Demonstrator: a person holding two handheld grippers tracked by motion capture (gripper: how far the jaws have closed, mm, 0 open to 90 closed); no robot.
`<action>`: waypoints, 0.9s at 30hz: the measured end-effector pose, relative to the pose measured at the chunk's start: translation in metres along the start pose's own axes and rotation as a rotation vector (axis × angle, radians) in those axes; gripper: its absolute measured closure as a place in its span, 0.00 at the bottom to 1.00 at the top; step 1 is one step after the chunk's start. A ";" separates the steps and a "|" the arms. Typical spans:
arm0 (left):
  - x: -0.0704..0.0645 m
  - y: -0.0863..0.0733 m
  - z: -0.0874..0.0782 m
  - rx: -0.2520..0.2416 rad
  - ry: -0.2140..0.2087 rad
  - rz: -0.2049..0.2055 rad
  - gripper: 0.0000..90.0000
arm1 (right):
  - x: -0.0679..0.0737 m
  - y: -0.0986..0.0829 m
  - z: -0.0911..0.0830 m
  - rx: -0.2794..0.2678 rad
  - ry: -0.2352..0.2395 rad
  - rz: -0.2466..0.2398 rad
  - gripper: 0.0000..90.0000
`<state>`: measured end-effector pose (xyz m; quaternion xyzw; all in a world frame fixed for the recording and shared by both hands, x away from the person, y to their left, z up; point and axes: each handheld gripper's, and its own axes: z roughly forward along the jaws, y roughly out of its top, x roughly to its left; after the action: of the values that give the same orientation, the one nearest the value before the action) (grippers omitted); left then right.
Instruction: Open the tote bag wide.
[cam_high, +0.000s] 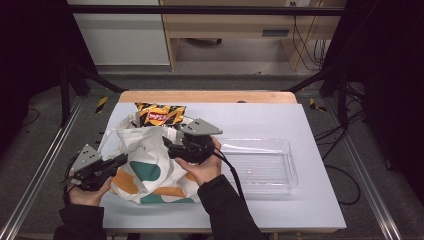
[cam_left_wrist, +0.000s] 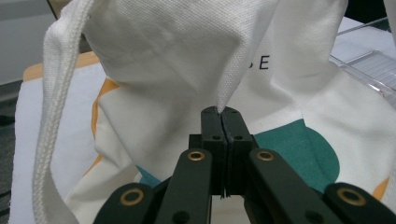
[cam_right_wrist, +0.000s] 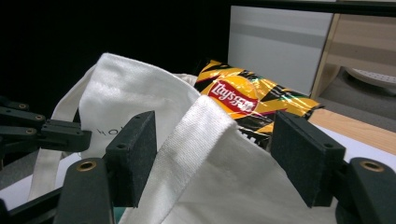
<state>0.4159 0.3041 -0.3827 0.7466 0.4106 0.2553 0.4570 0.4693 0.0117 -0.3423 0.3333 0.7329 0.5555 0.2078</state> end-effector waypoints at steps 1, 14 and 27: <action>0.000 -0.001 0.000 0.001 -0.001 -0.002 0.99 | 0.001 0.000 0.002 0.006 0.002 -0.003 0.35; -0.001 -0.007 0.001 0.021 -0.011 -0.007 0.99 | 0.006 -0.010 0.011 0.115 0.024 -0.033 0.81; 0.001 0.007 -0.018 -0.086 -0.007 -0.053 0.87 | 0.009 -0.016 -0.004 0.104 0.084 -0.040 0.93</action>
<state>0.4055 0.3120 -0.3687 0.7160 0.4173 0.2580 0.4966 0.4569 0.0128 -0.3560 0.3051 0.7754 0.5259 0.1704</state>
